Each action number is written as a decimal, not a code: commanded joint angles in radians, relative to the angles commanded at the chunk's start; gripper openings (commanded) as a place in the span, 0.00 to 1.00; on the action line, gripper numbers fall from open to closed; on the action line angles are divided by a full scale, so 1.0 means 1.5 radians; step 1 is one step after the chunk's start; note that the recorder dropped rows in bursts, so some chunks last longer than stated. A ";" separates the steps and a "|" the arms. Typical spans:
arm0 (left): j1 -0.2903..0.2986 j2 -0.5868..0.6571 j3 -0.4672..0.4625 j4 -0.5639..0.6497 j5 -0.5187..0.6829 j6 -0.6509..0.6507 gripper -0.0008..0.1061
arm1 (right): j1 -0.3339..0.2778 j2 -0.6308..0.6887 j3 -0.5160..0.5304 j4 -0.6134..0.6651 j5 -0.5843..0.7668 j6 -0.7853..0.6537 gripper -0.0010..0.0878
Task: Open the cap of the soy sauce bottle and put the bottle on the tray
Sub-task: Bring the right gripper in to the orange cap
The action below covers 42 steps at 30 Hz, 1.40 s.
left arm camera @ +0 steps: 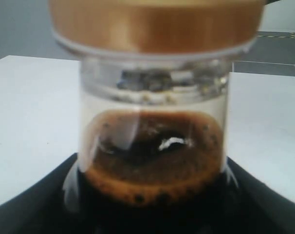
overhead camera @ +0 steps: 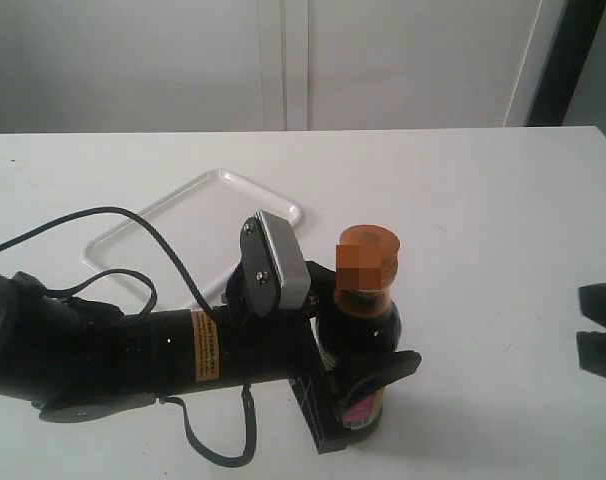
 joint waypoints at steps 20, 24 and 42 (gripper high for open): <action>0.000 0.000 0.000 0.005 0.000 0.007 0.01 | 0.000 0.205 -0.005 0.426 0.320 -0.216 0.01; 0.000 0.000 0.000 0.006 0.000 0.007 0.01 | 0.020 0.205 -0.005 0.425 0.320 -0.213 0.01; 0.000 0.000 0.000 0.009 0.000 0.007 0.01 | 0.094 0.212 -0.005 0.433 0.215 -0.181 0.01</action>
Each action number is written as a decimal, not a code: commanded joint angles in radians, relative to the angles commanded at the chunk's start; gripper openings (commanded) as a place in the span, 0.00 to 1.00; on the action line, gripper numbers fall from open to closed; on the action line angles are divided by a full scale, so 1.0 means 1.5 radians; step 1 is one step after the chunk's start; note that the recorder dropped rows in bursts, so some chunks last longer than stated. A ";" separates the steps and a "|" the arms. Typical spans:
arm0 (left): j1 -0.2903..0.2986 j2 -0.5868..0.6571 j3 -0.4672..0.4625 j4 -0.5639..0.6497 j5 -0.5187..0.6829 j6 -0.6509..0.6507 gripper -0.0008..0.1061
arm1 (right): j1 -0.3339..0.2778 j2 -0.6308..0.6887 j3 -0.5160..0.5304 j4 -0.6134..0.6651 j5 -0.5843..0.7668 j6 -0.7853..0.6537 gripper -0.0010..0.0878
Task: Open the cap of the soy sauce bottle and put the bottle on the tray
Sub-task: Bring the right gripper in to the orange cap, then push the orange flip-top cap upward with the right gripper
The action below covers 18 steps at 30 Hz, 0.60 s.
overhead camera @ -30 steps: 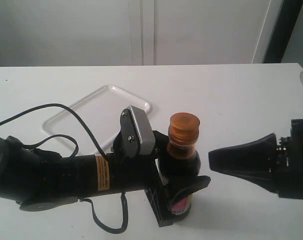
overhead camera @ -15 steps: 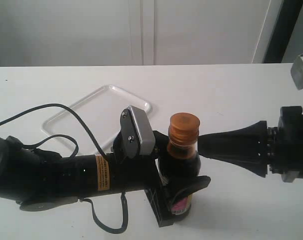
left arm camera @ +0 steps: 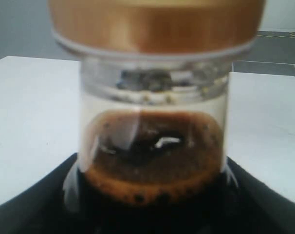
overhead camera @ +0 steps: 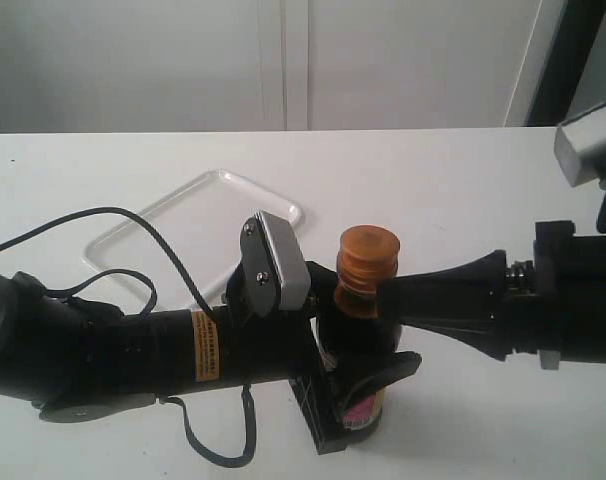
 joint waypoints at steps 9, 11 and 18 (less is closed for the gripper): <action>0.000 0.000 0.000 0.000 0.000 0.000 0.01 | 0.004 0.035 0.000 0.037 -0.008 -0.001 0.01; 0.000 0.000 0.000 0.000 0.000 0.000 0.01 | 0.004 0.038 -0.003 0.052 -0.009 -0.008 0.01; 0.000 0.000 0.000 0.000 0.000 0.000 0.01 | 0.006 0.047 -0.006 0.053 -0.008 -0.008 0.01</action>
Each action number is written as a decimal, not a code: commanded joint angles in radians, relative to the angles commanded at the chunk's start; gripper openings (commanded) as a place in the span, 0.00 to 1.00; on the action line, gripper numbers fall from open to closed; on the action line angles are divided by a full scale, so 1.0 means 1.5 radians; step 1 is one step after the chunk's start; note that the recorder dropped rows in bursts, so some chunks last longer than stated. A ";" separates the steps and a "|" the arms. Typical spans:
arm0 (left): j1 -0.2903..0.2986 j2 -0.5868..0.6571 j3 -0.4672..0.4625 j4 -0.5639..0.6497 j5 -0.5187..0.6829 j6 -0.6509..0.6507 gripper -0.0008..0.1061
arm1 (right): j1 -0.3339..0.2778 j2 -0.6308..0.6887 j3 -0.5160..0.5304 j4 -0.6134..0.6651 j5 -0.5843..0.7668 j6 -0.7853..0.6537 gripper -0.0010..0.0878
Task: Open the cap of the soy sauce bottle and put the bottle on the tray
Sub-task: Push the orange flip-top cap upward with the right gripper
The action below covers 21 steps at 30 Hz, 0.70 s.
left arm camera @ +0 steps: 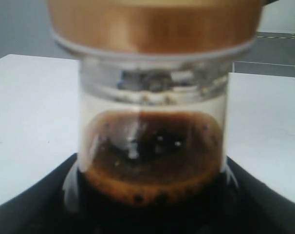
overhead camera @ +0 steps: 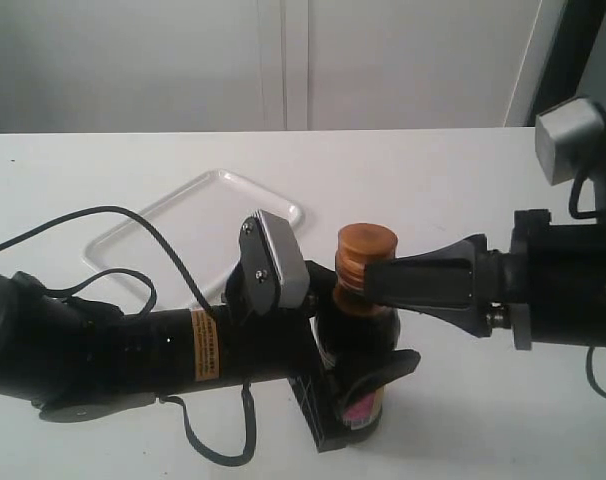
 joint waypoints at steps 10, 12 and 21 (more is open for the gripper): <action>0.000 0.000 0.000 0.000 0.000 0.000 0.01 | 0.023 0.000 -0.004 0.033 -0.045 0.000 0.01; 0.000 0.000 0.000 0.000 0.000 0.000 0.01 | 0.023 0.000 -0.016 0.035 -0.057 0.000 0.01; 0.000 0.000 0.000 0.005 0.000 0.000 0.01 | 0.023 0.000 -0.079 0.036 -0.136 0.009 0.01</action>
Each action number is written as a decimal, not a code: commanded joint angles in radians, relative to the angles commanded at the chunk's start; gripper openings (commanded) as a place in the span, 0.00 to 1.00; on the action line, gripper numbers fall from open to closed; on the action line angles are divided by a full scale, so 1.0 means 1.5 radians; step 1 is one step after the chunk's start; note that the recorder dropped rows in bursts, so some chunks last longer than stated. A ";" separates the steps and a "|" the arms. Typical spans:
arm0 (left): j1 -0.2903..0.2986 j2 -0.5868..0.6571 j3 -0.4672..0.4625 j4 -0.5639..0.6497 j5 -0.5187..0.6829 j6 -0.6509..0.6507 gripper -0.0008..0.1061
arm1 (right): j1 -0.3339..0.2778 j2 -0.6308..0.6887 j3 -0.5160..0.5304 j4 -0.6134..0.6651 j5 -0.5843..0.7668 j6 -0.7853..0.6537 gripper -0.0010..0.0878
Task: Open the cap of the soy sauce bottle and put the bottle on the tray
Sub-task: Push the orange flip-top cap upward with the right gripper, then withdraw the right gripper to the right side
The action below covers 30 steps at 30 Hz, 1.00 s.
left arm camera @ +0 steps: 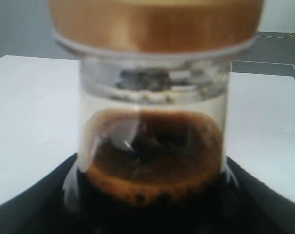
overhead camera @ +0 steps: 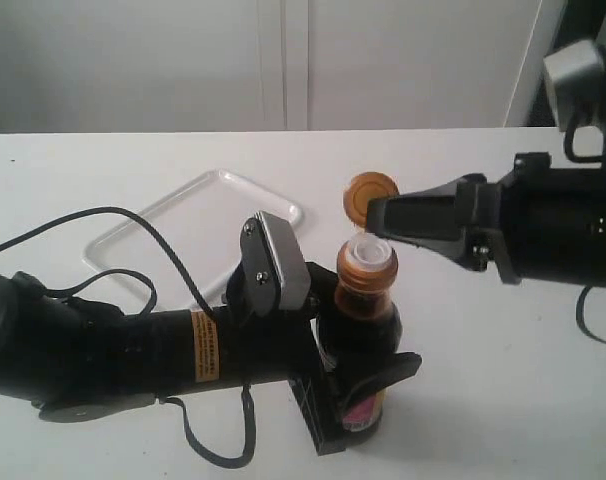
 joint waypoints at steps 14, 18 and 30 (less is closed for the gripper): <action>0.000 0.000 0.000 -0.004 0.000 0.000 0.01 | 0.000 0.000 -0.018 -0.110 0.136 -0.021 0.01; 0.000 0.000 0.000 -0.004 0.002 0.000 0.01 | 0.000 -0.001 -0.018 -0.267 0.146 -0.012 0.01; 0.000 0.000 0.000 -0.005 0.004 -0.005 0.01 | 0.000 -0.001 -0.028 -0.543 0.174 0.144 0.01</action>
